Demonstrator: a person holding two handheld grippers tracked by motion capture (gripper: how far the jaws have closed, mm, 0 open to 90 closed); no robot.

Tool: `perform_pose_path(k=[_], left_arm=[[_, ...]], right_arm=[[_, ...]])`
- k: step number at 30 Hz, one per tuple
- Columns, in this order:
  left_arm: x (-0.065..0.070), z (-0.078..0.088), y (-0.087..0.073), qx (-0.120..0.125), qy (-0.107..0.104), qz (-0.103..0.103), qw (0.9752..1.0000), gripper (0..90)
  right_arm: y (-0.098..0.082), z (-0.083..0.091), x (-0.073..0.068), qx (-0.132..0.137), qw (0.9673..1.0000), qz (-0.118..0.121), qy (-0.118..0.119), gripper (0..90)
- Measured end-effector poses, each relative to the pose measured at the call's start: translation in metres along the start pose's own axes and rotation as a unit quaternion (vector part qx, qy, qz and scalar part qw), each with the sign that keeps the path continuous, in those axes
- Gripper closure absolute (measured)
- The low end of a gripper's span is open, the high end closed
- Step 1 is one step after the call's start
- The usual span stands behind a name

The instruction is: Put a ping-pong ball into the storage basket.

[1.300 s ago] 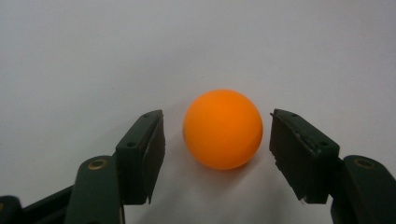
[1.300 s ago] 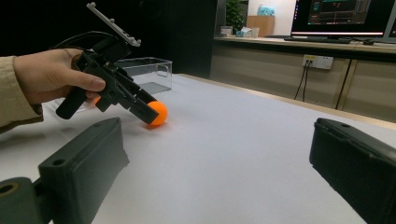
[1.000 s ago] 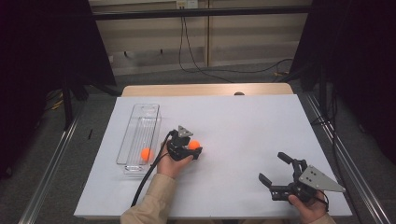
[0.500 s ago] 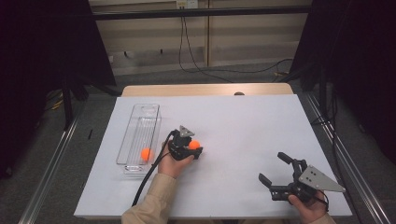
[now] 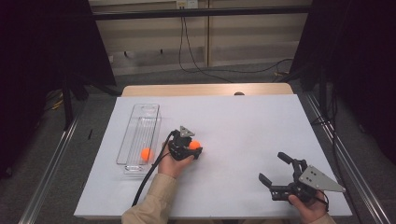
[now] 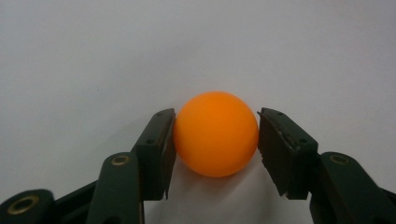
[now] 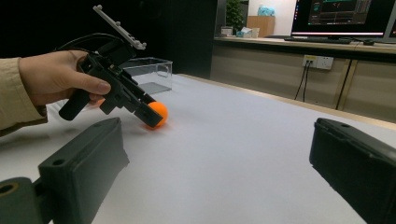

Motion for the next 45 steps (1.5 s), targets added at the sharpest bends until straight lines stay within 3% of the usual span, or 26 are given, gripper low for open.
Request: perform_pose_path(k=[28,45], left_arm=[[-0.001,0.001,-0.001,-0.008,0.002,0.000,1.0000,50.7],[-0.002,0.017,0.004,0.013,-0.001,0.016,0.9998,50.7]], right_arm=[[0.000,0.000,0.000,0.000,1.0000,0.001,0.001,2.8],[0.000,0.000,0.000,0.001,1.0000,0.001,0.000,2.8]])
Point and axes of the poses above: each handheld gripper's, and its own axes: z roughly backward along the jaws, y roughly out of its top, x roughly to its right, the point moved 2 cm from there along -z, roughly forward along the jaws, and after that the axes turned 11 degrees about -y, right-handed, at the moved point
